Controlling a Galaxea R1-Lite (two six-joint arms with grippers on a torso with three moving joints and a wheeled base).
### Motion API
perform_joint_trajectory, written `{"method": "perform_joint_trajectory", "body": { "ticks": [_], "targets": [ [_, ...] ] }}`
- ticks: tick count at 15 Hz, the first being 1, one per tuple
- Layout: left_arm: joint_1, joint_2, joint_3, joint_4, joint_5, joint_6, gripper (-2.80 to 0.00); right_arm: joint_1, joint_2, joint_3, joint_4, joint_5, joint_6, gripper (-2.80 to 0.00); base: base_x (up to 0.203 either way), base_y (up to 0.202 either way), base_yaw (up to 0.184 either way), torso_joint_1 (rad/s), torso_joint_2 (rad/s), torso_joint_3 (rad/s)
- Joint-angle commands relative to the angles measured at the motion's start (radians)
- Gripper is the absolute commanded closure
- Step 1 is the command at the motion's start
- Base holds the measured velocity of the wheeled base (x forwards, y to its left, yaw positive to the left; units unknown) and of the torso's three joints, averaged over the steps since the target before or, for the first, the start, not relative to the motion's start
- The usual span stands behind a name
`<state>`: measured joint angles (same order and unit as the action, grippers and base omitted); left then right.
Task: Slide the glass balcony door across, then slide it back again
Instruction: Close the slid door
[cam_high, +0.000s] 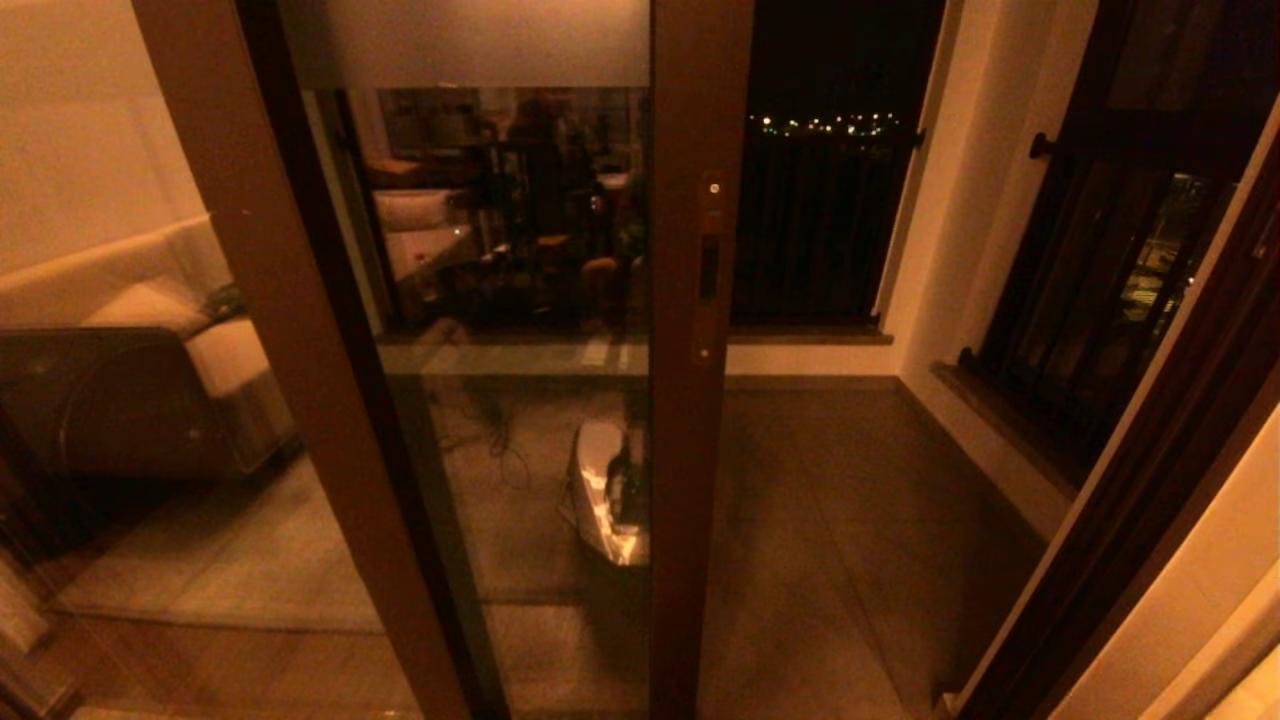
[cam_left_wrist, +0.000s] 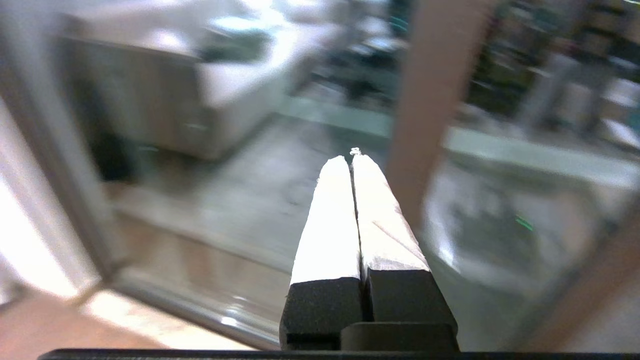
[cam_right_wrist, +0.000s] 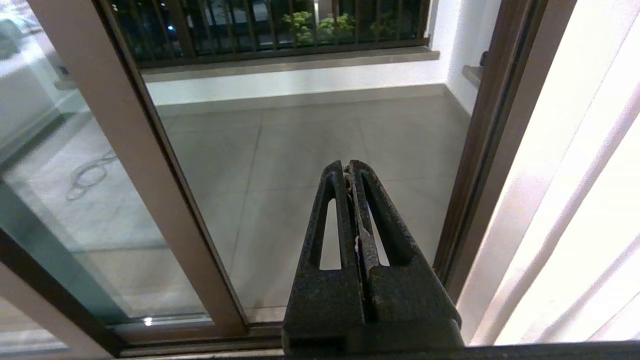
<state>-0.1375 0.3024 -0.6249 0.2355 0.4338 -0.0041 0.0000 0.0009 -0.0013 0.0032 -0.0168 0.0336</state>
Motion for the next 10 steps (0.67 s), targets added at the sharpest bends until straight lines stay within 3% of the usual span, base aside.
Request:
{"method": "perform_joint_trajectory", "body": {
  "ticks": [1, 3, 5, 8, 10],
  "targets": [
    [0.139, -0.028, -0.001, -0.004, -0.047, 0.017, 0.00, 0.000, 0.001, 0.001, 0.000, 0.000, 0.000, 0.00, 0.000, 0.000, 0.000, 0.000, 0.00, 0.000],
    [0.203, -0.081, 0.056, -0.042, -0.151, 0.006, 0.00, 0.000, 0.001, 0.000, 0.000, 0.000, 0.000, 0.00, 0.000, 0.000, 0.000, 0.000, 0.00, 0.000],
    [0.162, -0.215, 0.158, -0.066, -0.288, -0.019, 0.00, 0.000, 0.001, 0.000, 0.000, 0.000, 0.000, 0.00, 0.000, 0.000, 0.000, 0.000, 0.00, 0.000],
    [0.144, -0.300, 0.469, -0.123, -0.348, 0.096, 0.00, 0.000, 0.001, 0.000, 0.000, 0.000, 0.000, 0.00, 0.000, 0.000, 0.000, 0.000, 0.00, 0.000],
    [0.138, -0.301, 0.635, -0.243, -0.452, 0.123, 0.00, 0.000, 0.001, 0.000, 0.000, 0.002, -0.024, 0.00, 0.000, 0.000, 0.000, 0.000, 0.00, 0.000]
  ]
}}
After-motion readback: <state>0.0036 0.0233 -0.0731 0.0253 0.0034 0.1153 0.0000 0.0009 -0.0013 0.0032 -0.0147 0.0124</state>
